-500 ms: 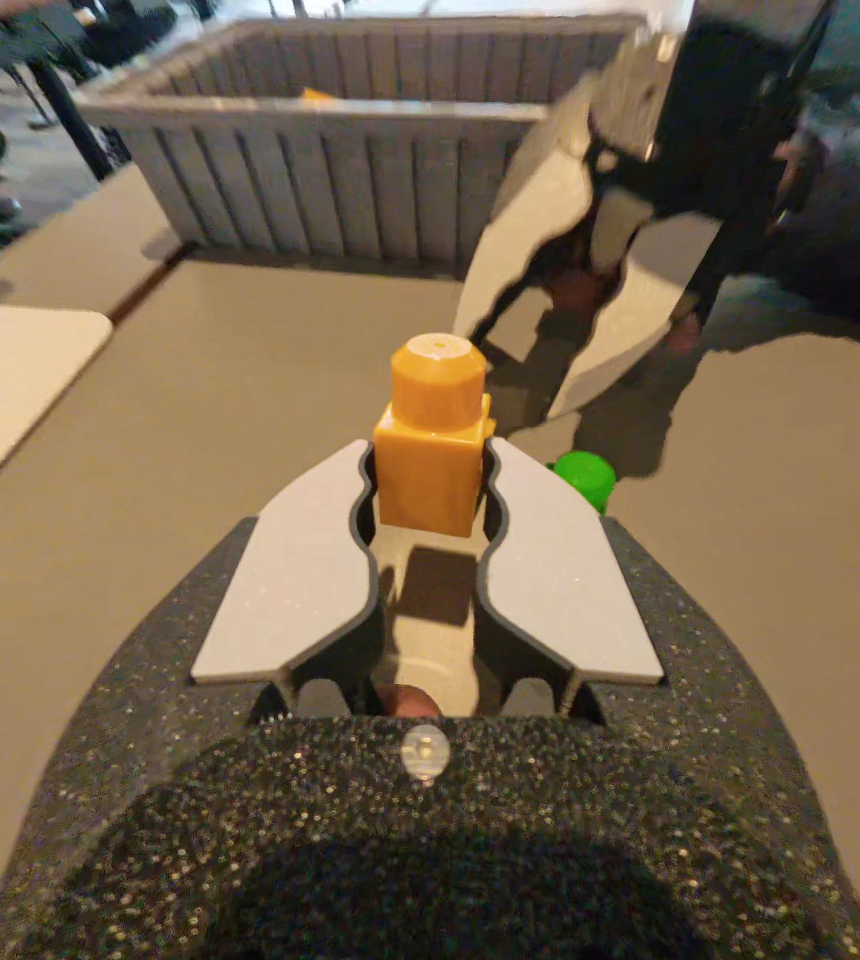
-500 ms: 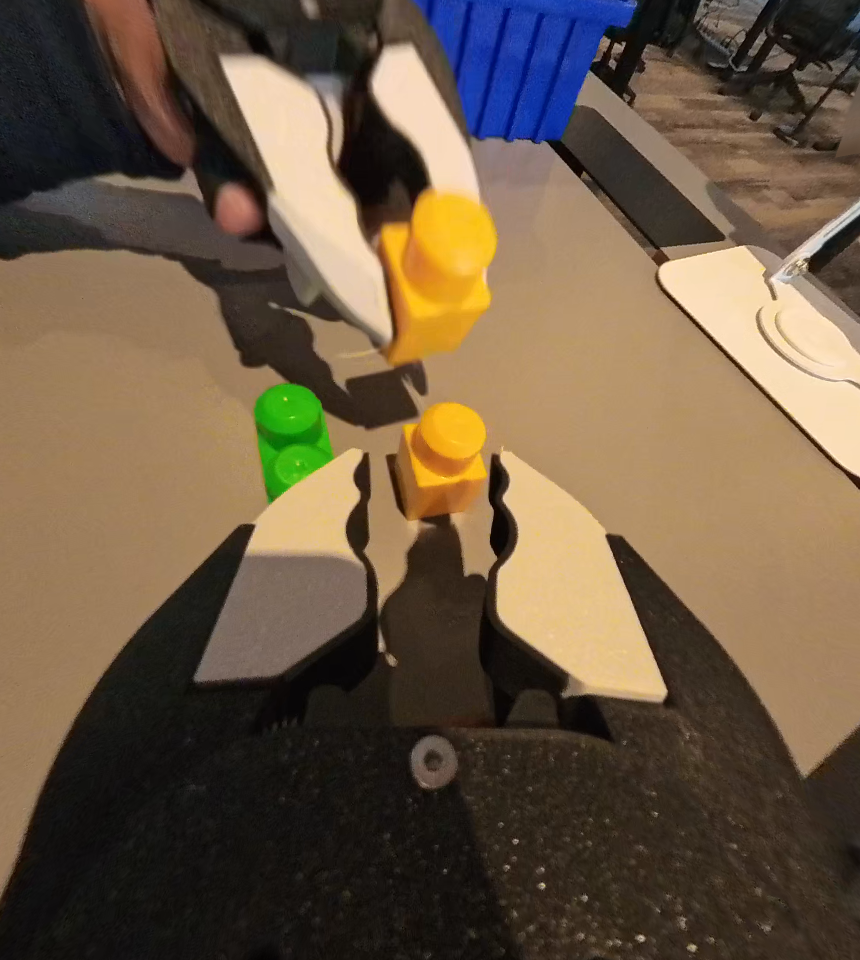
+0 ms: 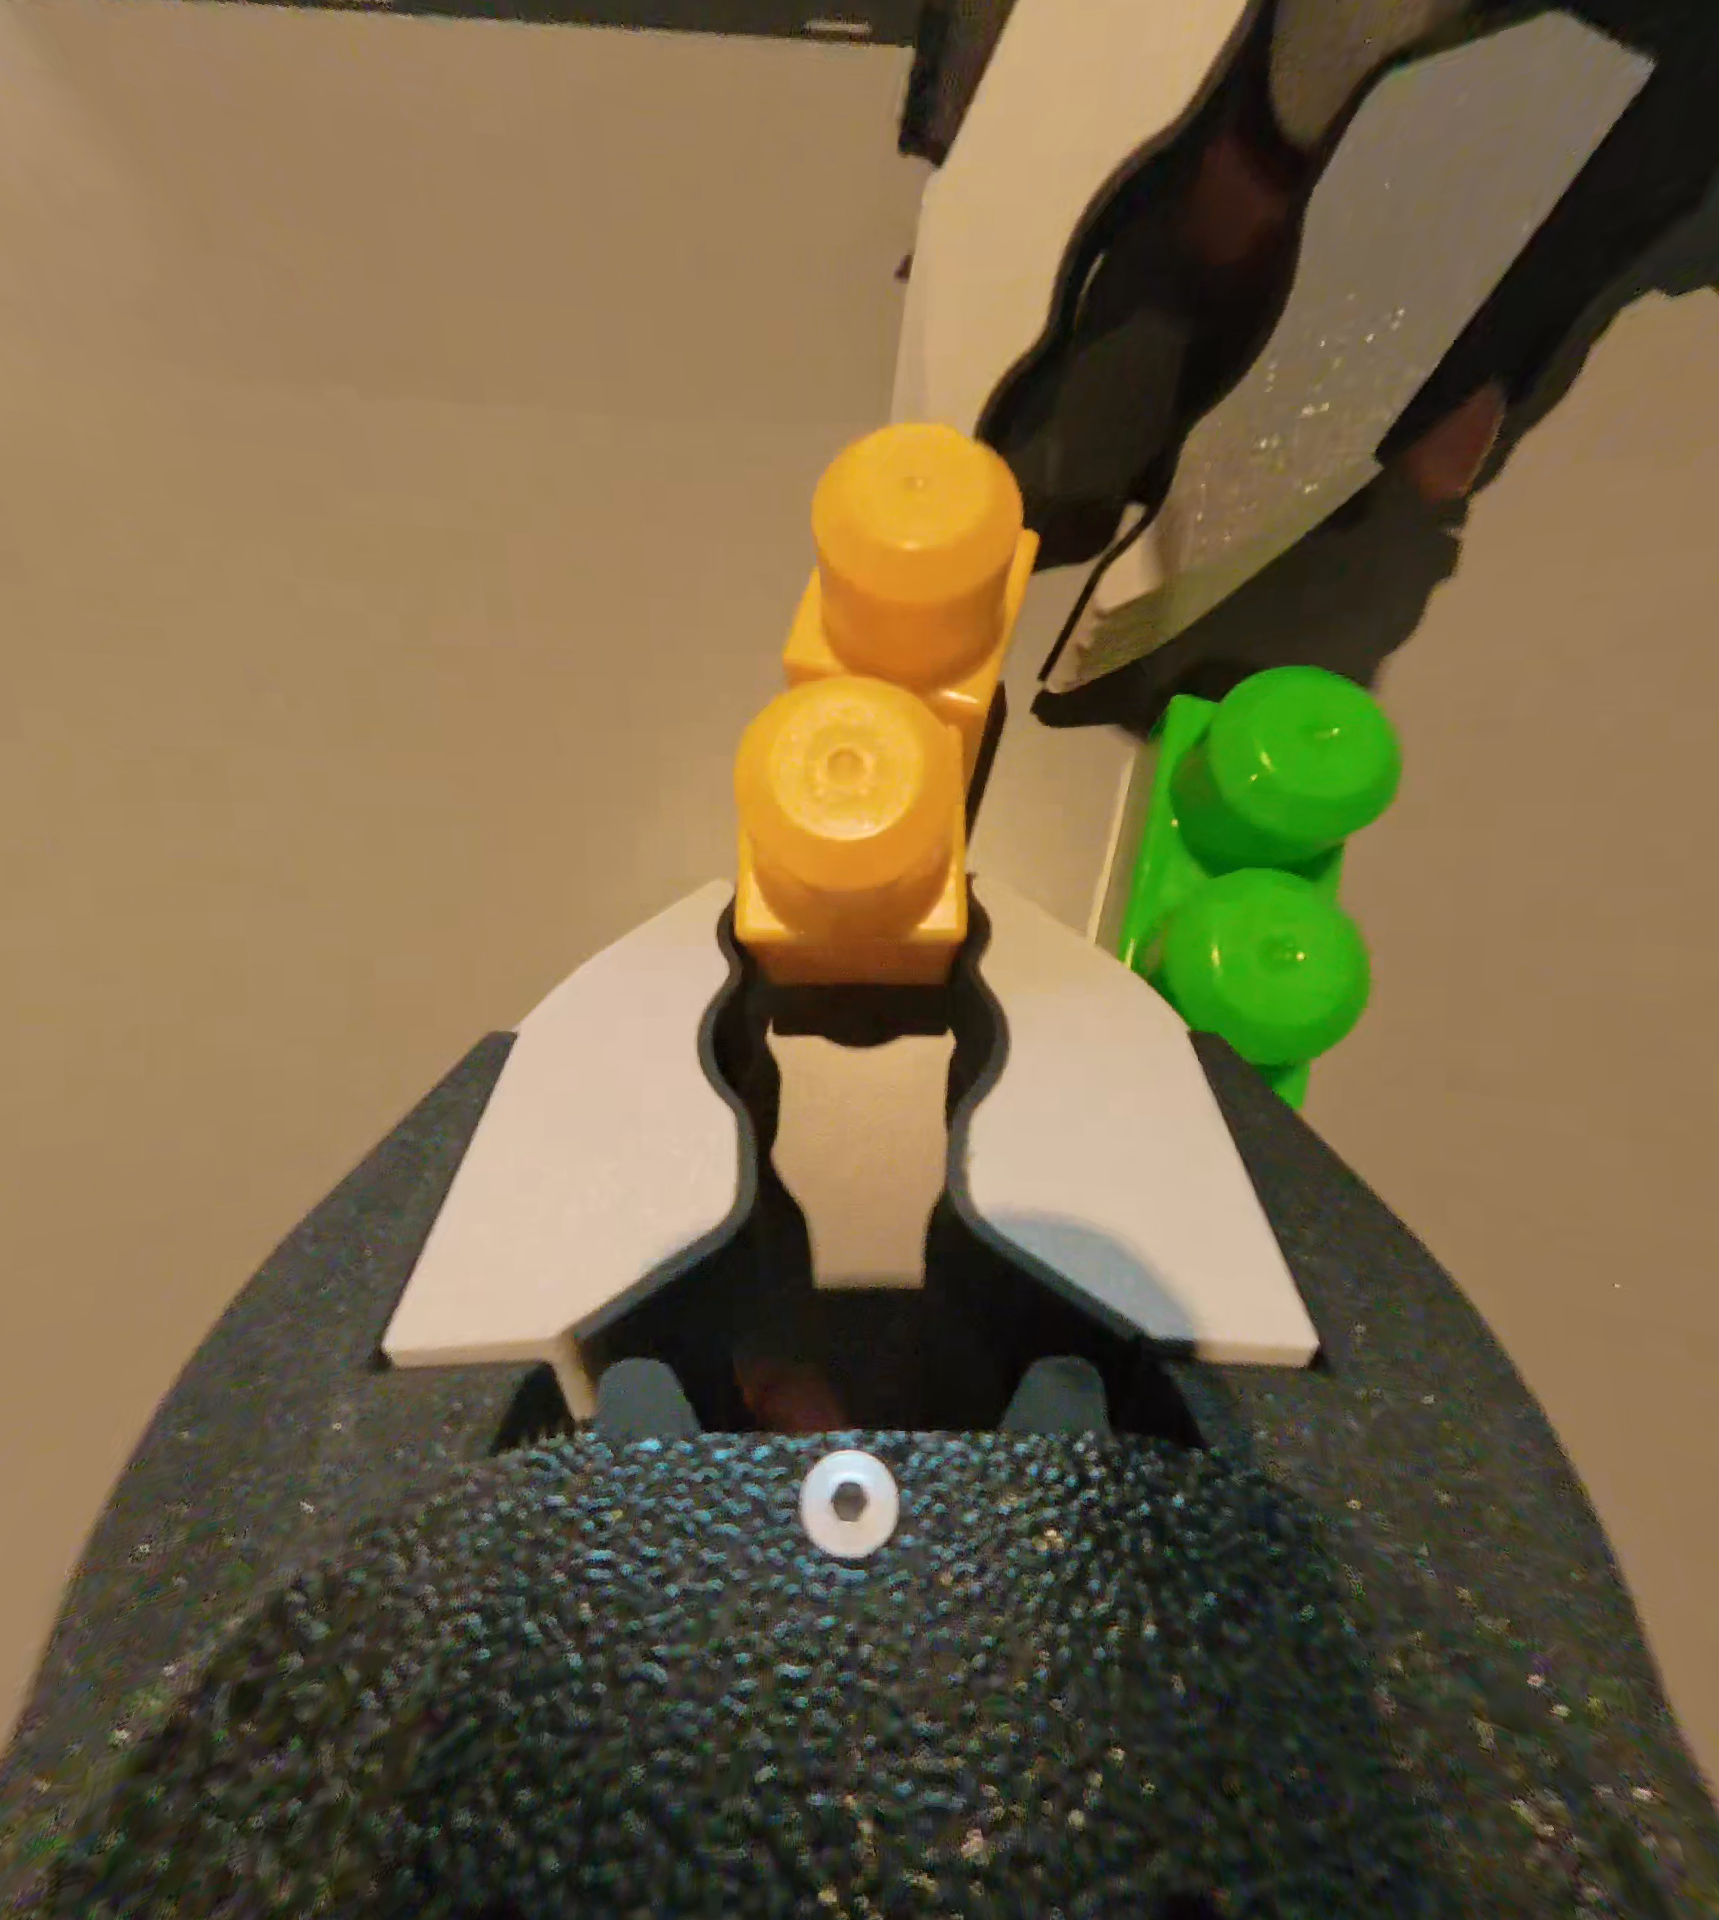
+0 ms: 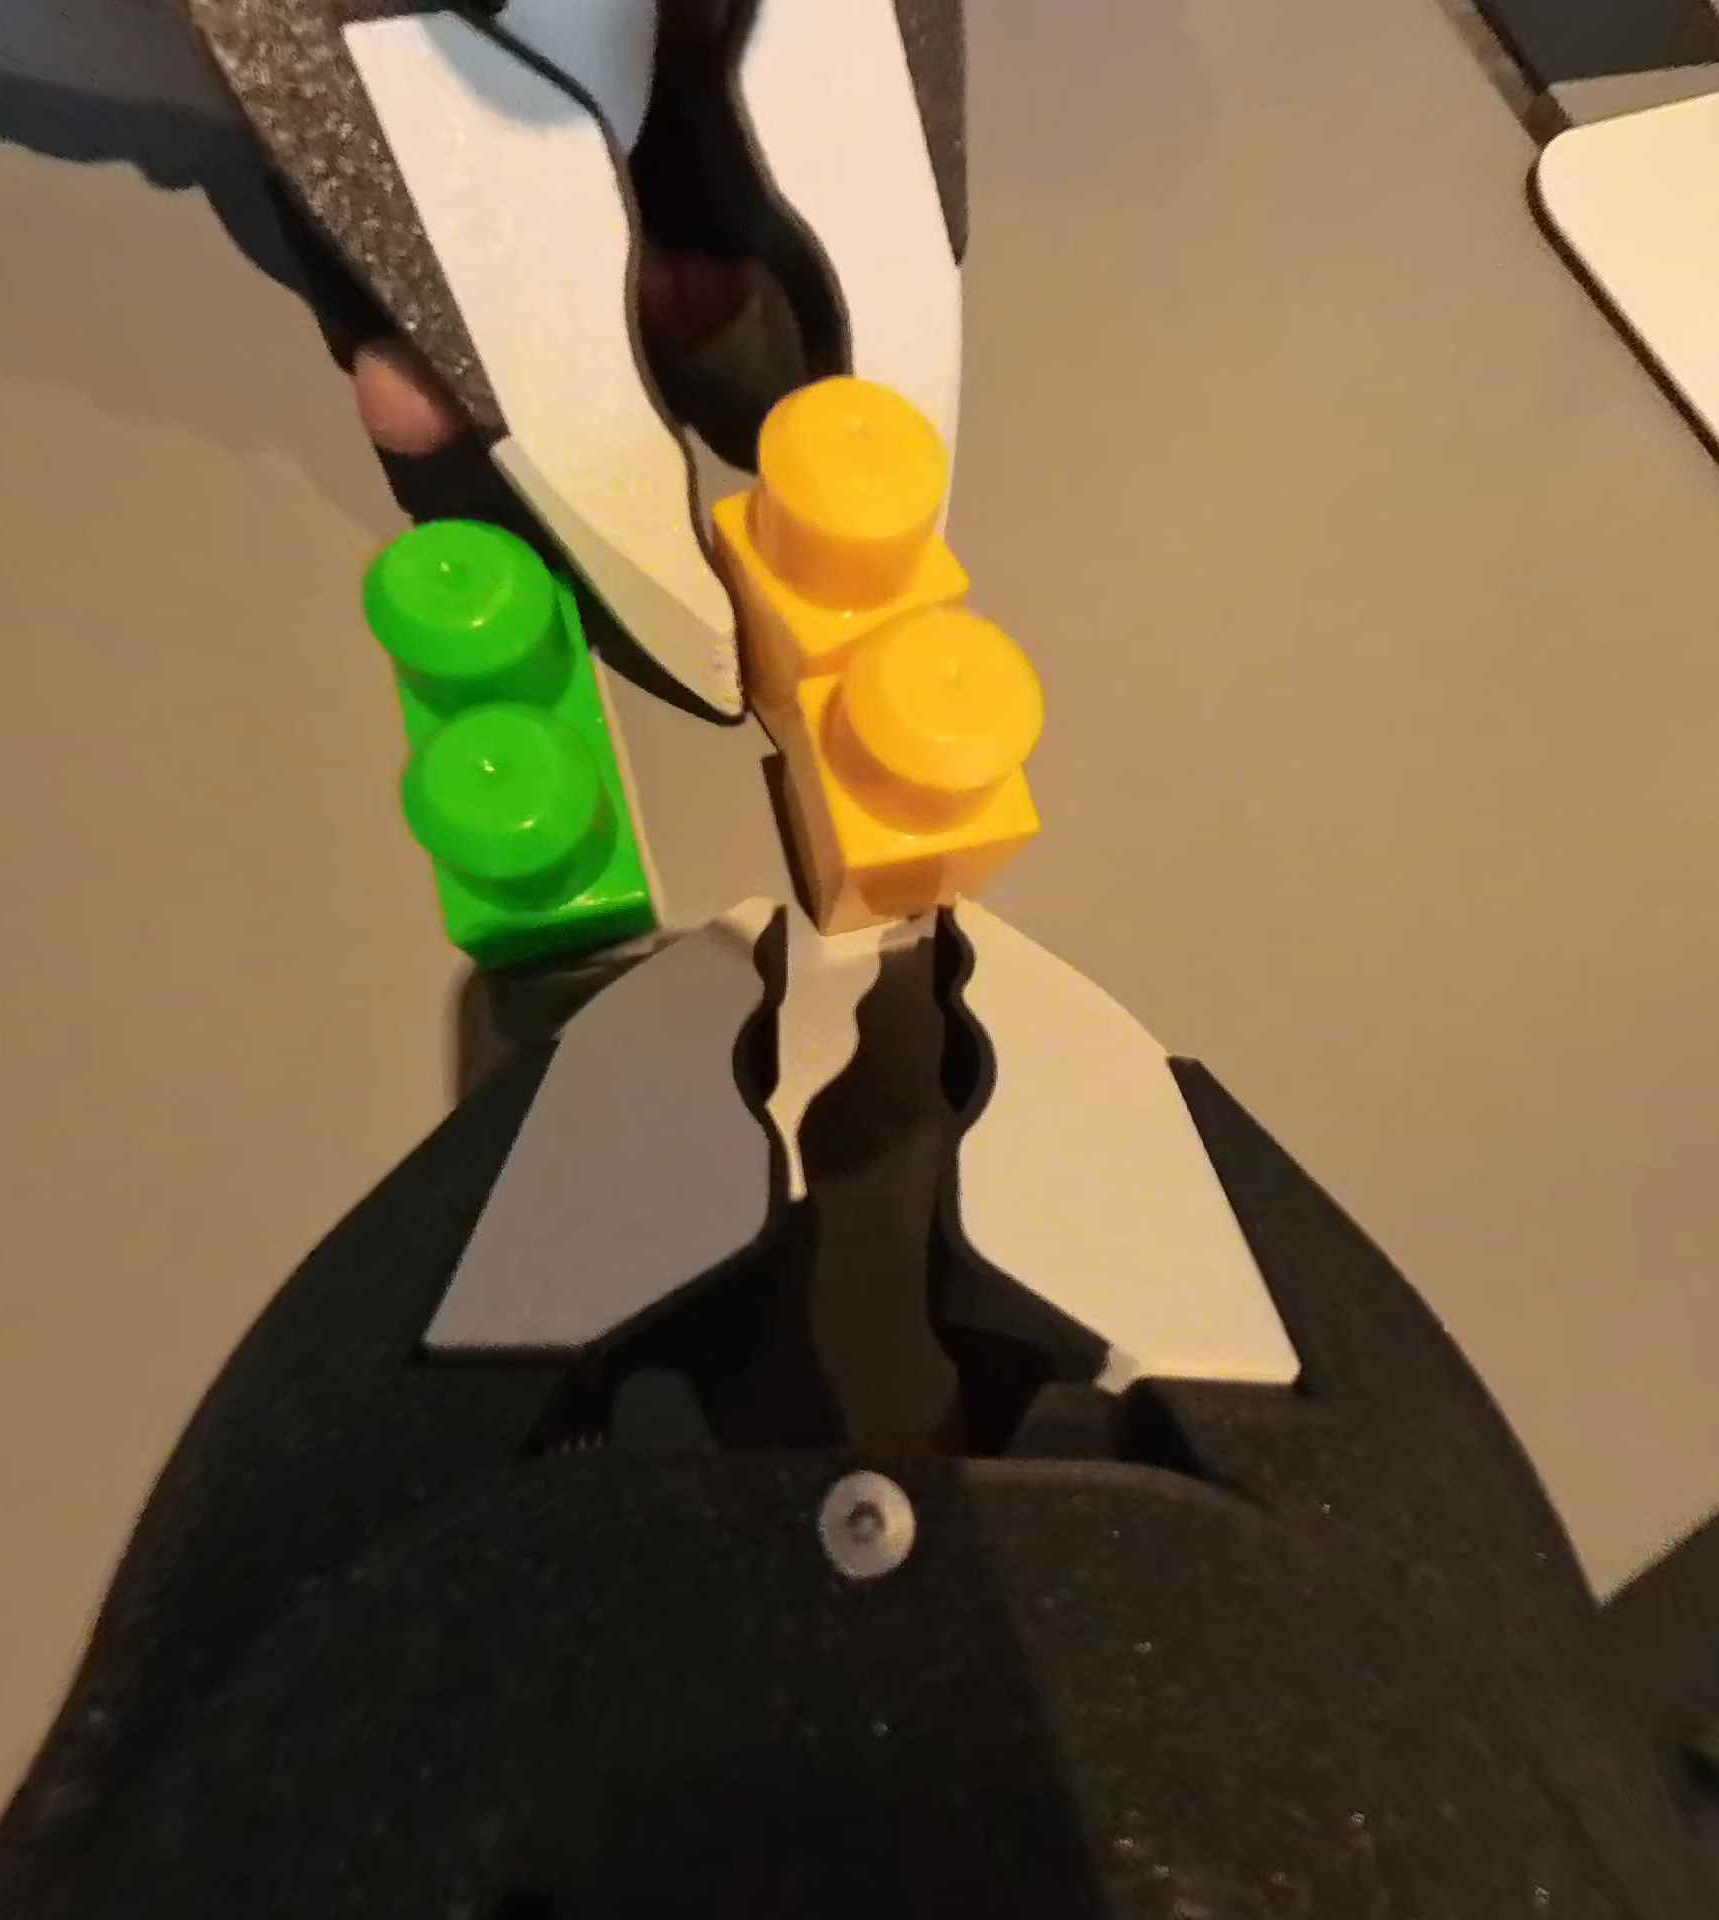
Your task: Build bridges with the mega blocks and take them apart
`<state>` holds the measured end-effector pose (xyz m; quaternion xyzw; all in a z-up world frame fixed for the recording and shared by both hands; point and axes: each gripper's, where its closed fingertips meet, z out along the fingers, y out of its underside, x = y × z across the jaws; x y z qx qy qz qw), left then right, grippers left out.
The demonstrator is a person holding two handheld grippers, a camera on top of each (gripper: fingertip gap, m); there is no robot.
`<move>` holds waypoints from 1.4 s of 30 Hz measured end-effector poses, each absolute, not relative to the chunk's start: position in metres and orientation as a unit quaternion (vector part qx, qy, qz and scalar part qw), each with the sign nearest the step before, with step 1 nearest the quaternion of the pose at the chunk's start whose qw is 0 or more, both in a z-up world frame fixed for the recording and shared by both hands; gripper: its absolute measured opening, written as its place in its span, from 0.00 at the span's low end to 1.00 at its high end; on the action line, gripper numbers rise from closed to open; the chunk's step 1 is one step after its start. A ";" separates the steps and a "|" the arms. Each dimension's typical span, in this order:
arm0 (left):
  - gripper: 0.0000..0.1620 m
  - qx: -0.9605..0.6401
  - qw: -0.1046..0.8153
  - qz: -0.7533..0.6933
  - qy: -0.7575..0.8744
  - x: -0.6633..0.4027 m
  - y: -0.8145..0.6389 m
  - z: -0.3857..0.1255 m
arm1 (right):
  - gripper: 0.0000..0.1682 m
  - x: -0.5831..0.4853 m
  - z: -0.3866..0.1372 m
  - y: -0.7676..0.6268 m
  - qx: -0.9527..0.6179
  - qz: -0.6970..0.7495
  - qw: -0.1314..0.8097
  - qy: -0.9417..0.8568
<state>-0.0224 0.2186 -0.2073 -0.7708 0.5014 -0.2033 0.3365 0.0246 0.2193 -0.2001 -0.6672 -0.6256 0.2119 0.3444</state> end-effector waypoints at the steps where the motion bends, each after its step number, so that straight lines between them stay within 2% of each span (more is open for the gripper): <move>1: 0.22 -0.770 0.334 -0.205 0.503 -0.023 0.218 -0.207 | 0.16 0.023 -0.200 0.218 -0.662 0.209 0.346 -0.631; 34: 0.23 -0.759 0.318 -0.222 0.523 -0.020 0.205 -0.209 | 0.16 0.018 -0.201 0.203 -0.634 0.216 0.341 -0.660; 37: 0.25 -0.760 0.320 -0.219 0.521 -0.020 0.206 -0.209 | 0.16 0.018 -0.201 0.203 -0.634 0.218 0.340 -0.660; 42: 0.35 -0.760 0.324 -0.211 0.522 -0.024 0.204 -0.209 | 0.18 0.020 -0.202 0.203 -0.634 0.219 0.336 -0.661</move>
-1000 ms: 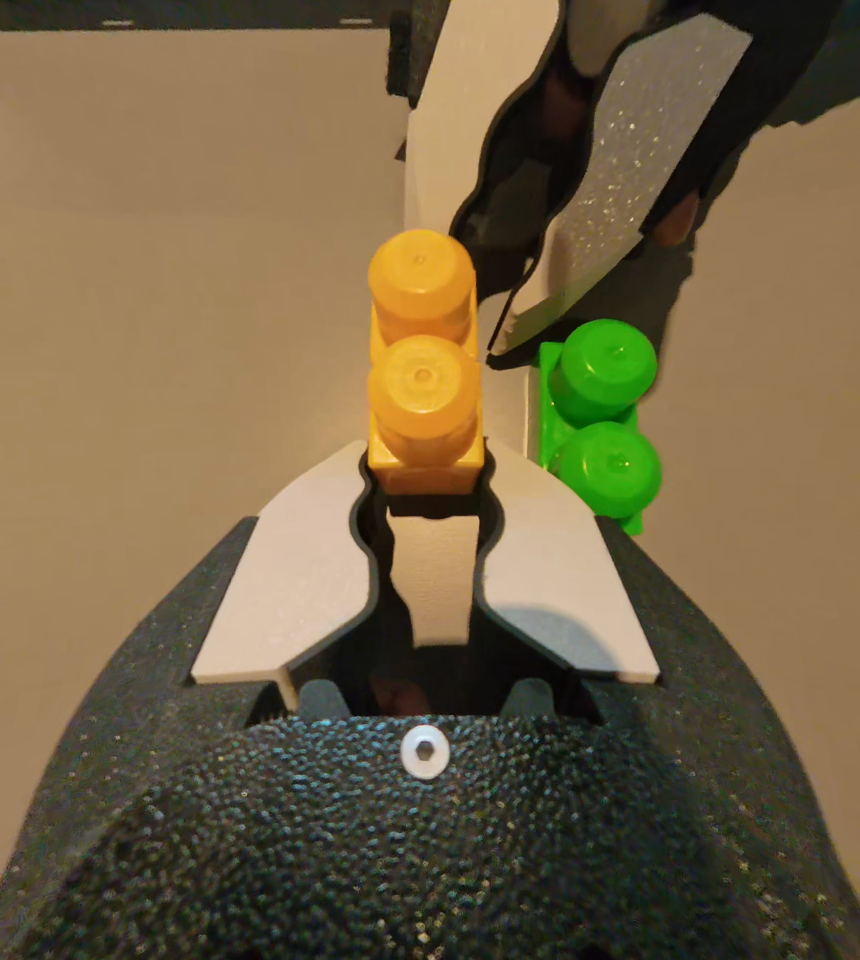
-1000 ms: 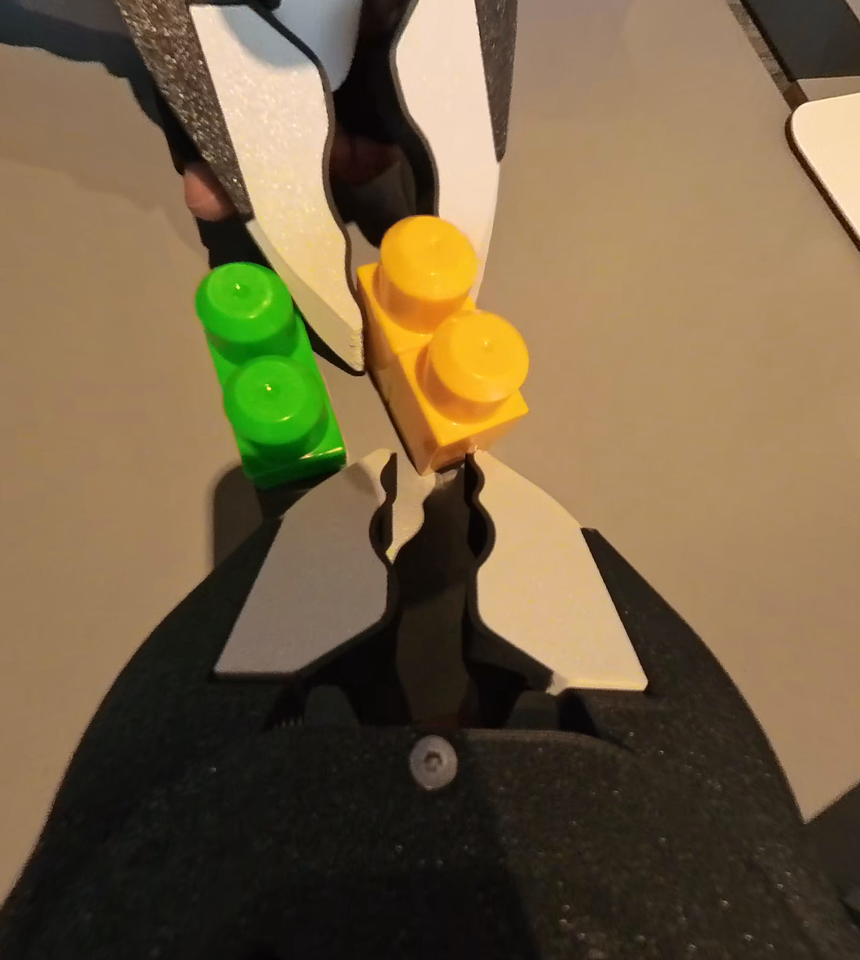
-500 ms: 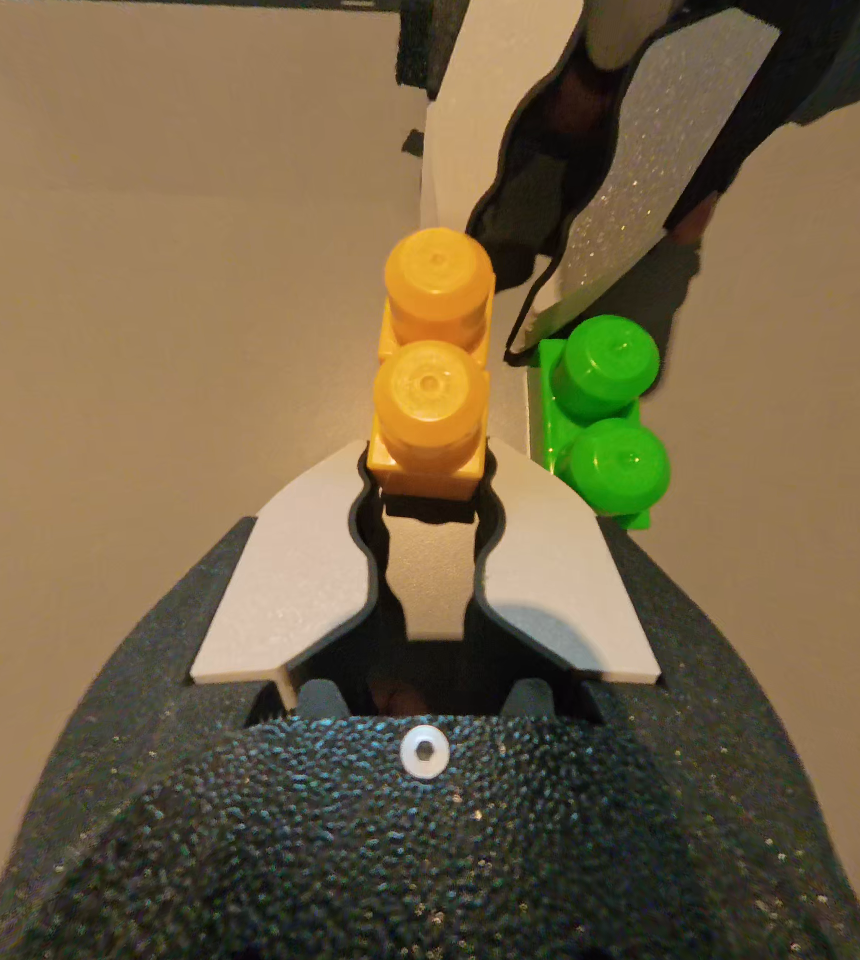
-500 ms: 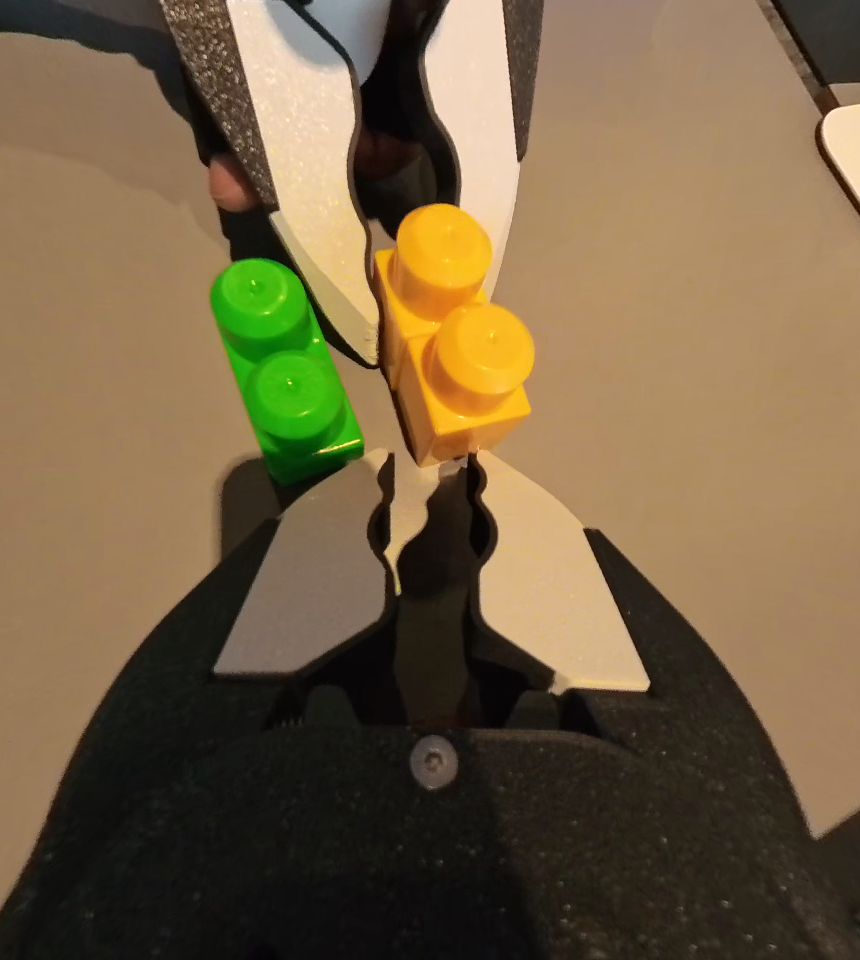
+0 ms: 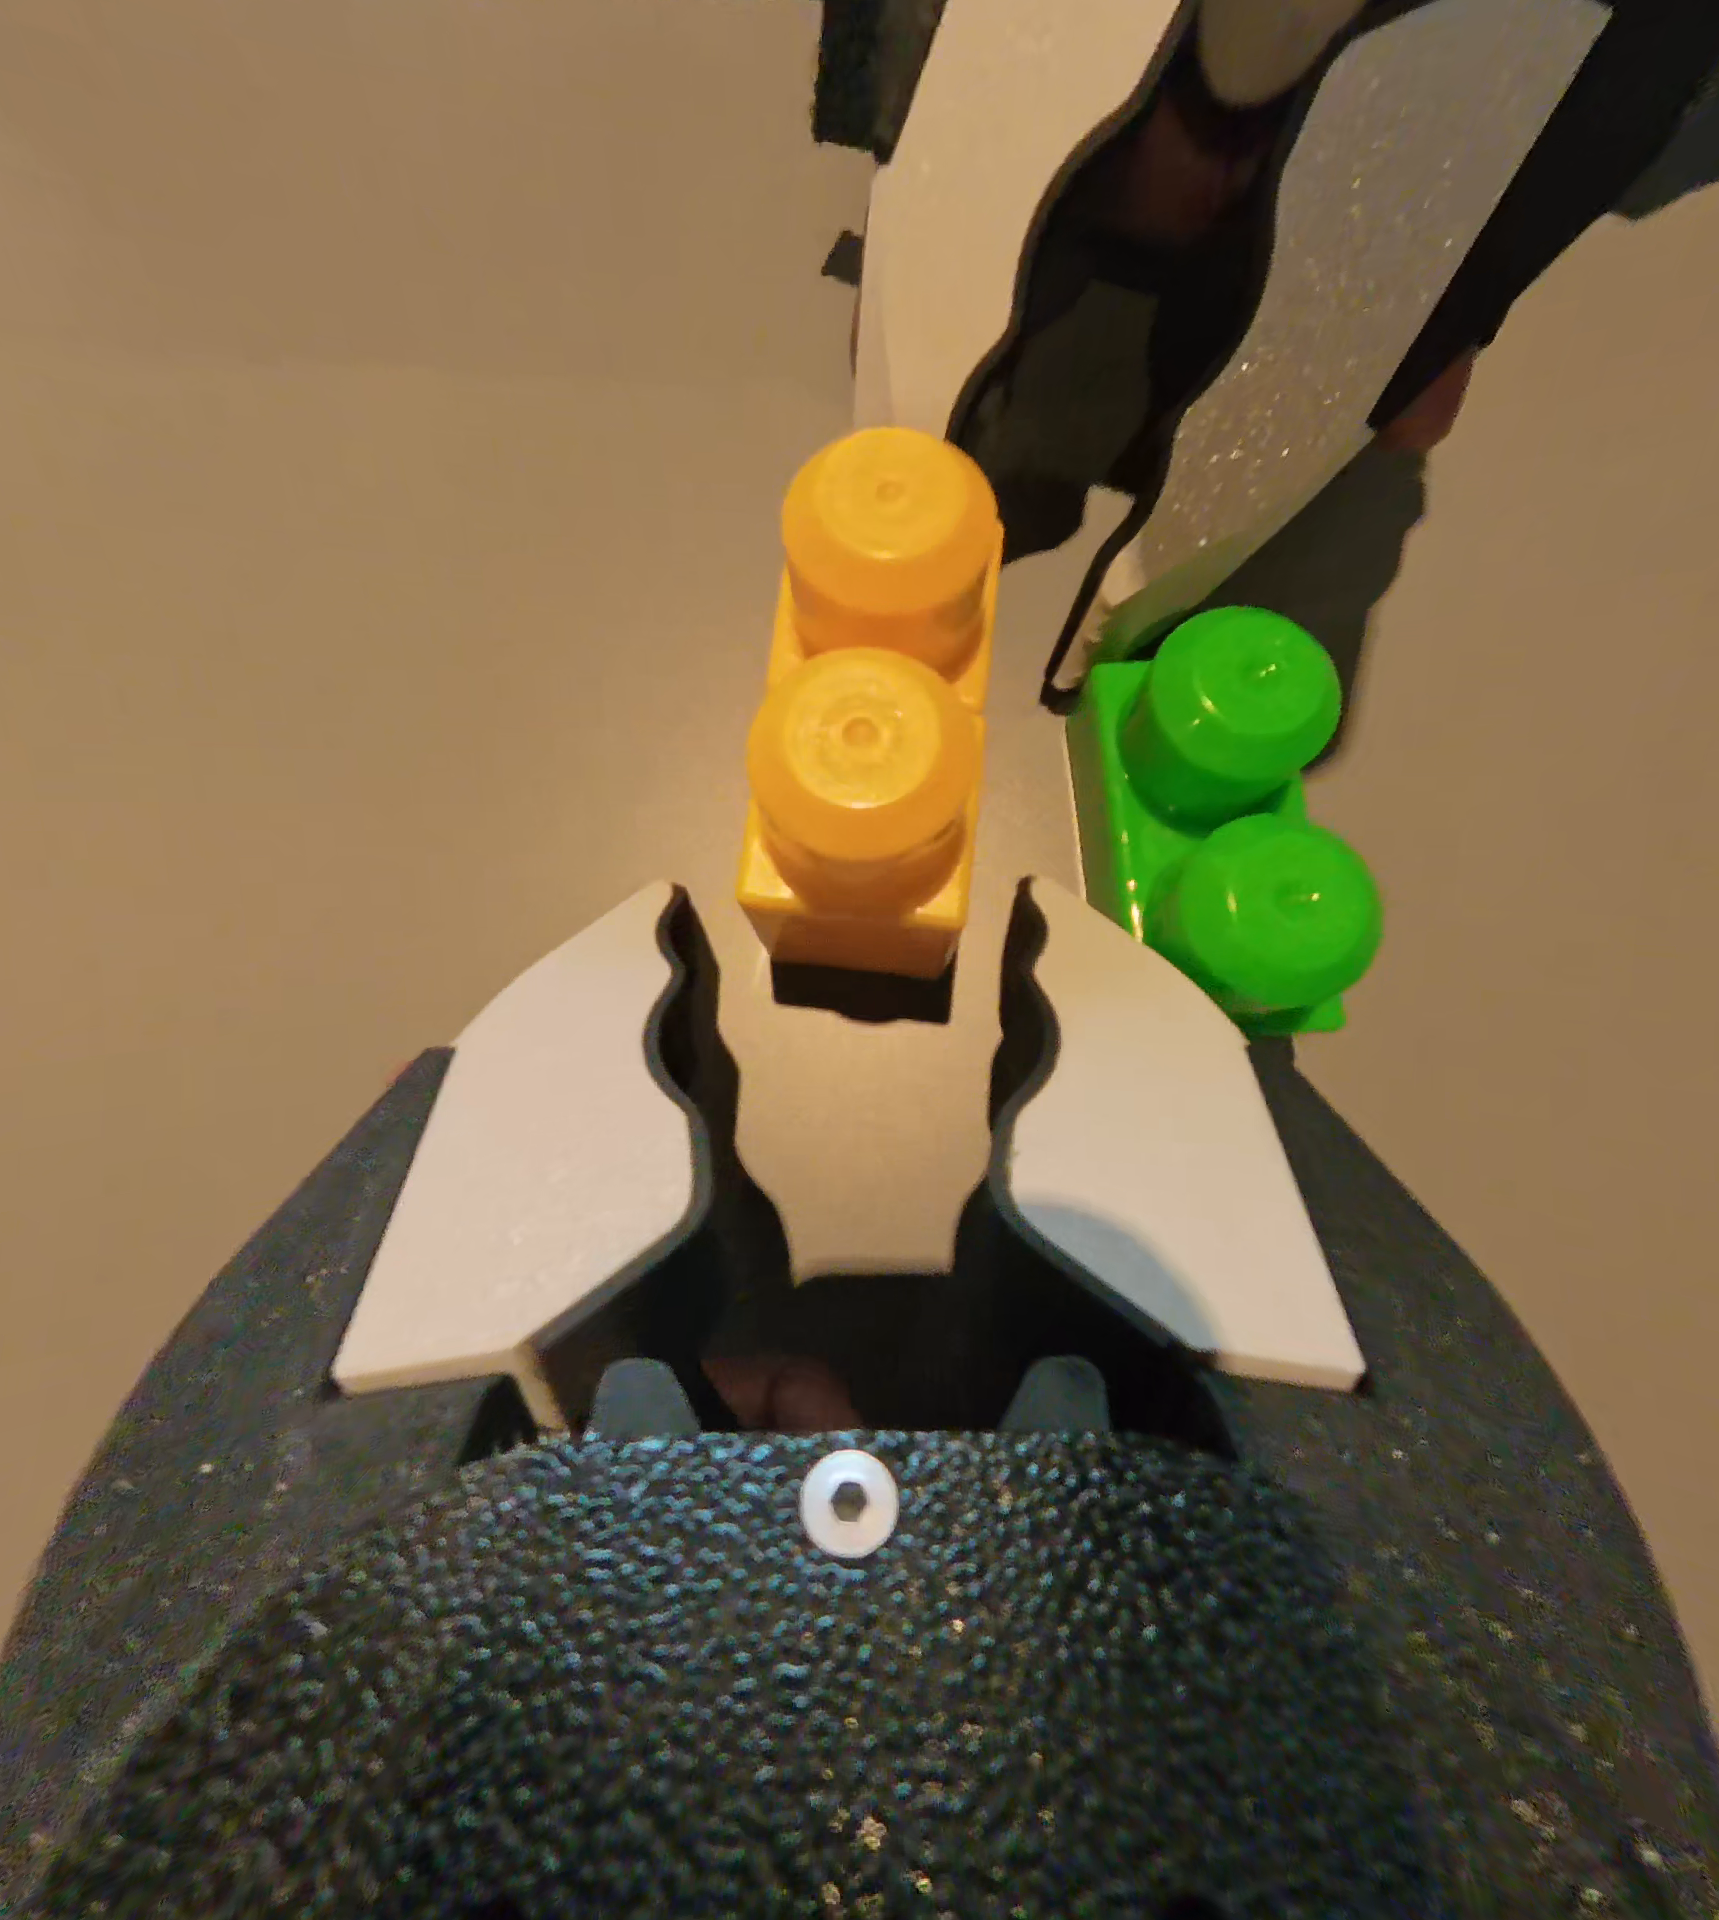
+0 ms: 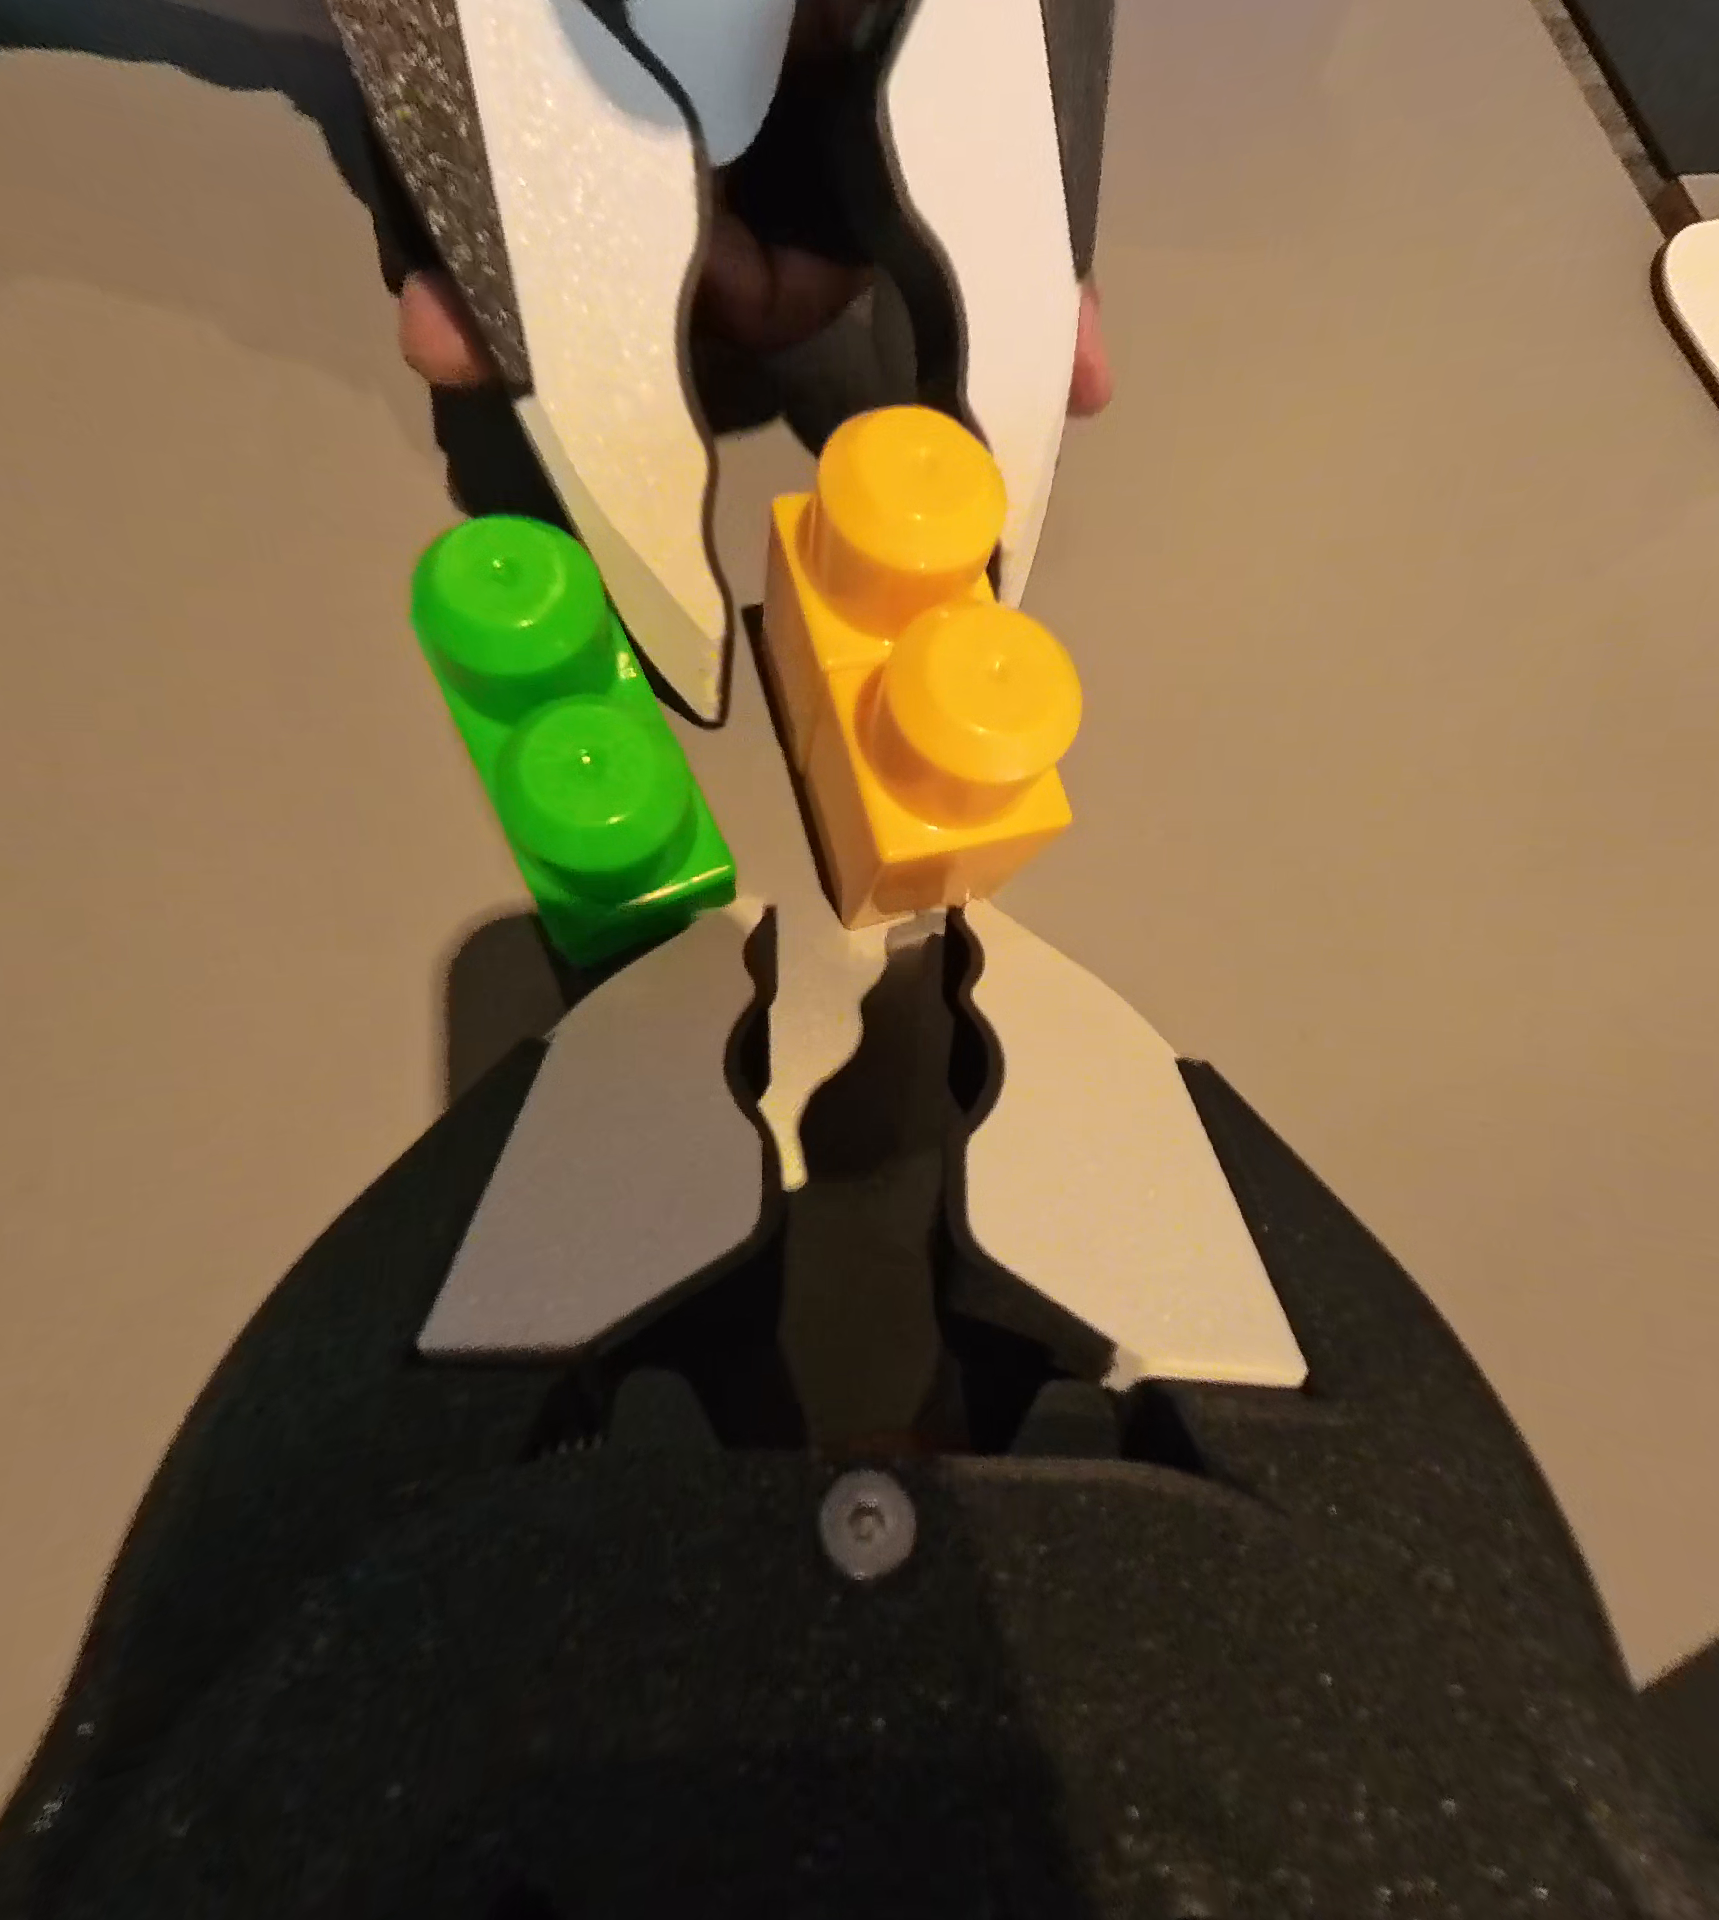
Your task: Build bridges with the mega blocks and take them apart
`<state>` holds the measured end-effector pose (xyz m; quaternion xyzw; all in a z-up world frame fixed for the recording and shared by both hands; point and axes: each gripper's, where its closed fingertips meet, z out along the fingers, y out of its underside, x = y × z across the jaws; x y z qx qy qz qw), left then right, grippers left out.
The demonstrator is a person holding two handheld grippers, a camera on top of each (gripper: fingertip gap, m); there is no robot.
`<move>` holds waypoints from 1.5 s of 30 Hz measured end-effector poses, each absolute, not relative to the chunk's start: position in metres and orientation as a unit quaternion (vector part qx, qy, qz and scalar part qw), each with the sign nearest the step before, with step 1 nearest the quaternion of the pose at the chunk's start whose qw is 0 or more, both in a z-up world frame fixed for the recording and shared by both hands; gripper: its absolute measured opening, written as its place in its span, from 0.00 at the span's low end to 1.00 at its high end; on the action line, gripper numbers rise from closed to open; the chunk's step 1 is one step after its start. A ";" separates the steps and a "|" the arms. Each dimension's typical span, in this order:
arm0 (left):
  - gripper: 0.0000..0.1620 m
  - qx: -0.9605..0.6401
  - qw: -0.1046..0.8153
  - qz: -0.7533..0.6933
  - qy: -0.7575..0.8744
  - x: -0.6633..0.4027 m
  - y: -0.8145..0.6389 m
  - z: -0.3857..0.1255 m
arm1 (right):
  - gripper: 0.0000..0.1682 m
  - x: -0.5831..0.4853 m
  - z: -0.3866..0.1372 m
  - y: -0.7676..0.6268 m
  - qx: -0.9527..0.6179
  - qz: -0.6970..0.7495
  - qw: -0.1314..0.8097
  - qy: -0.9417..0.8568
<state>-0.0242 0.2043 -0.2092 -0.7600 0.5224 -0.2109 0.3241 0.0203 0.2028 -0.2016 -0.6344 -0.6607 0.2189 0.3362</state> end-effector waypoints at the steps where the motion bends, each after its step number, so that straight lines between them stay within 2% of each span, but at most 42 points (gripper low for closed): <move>1: 0.37 -0.762 0.329 -0.206 0.519 -0.027 0.205 -0.209 | 0.19 0.021 -0.202 0.203 -0.635 0.219 0.335 -0.661; 4: 0.39 -0.768 0.356 -0.179 0.501 -0.045 0.210 -0.206 | 0.19 0.025 -0.202 0.205 -0.635 0.207 0.335 -0.665; 9: 0.36 -0.752 0.395 -0.178 0.496 -0.069 0.195 -0.193 | 0.19 0.030 -0.188 0.202 -0.611 0.201 0.351 -0.681; 14: 0.34 -0.697 0.381 -0.250 0.554 -0.051 0.141 -0.181 | 0.18 0.029 -0.171 0.167 -0.545 0.279 0.335 -0.716; 17: 0.33 -0.700 0.365 -0.245 0.563 -0.043 0.130 -0.186 | 0.20 0.027 -0.178 0.159 -0.533 0.284 0.322 -0.729; 22: 0.38 -0.721 0.347 -0.205 0.564 -0.029 0.138 -0.203 | 0.25 0.024 -0.196 0.163 -0.544 0.280 0.308 -0.728; 28: 0.32 -0.729 0.349 -0.198 0.555 -0.016 0.143 -0.205 | 0.26 0.020 -0.199 0.165 -0.547 0.274 0.305 -0.729; 31: 0.22 -0.734 0.348 -0.199 0.548 -0.011 0.144 -0.205 | 0.25 0.016 -0.201 0.160 -0.543 0.268 0.301 -0.736; 33: 0.21 -0.731 0.348 -0.198 0.552 -0.010 0.144 -0.205 | 0.26 0.012 -0.201 0.158 -0.544 0.266 0.305 -0.735; 37: 0.21 -0.708 0.366 -0.185 0.575 -0.008 0.142 -0.200 | 0.22 0.009 -0.199 0.154 -0.526 0.256 0.325 -0.743; 45: 0.21 -0.646 0.463 -0.182 0.579 -0.005 0.144 -0.144 | 0.21 0.006 -0.150 0.155 -0.492 0.254 0.404 -0.728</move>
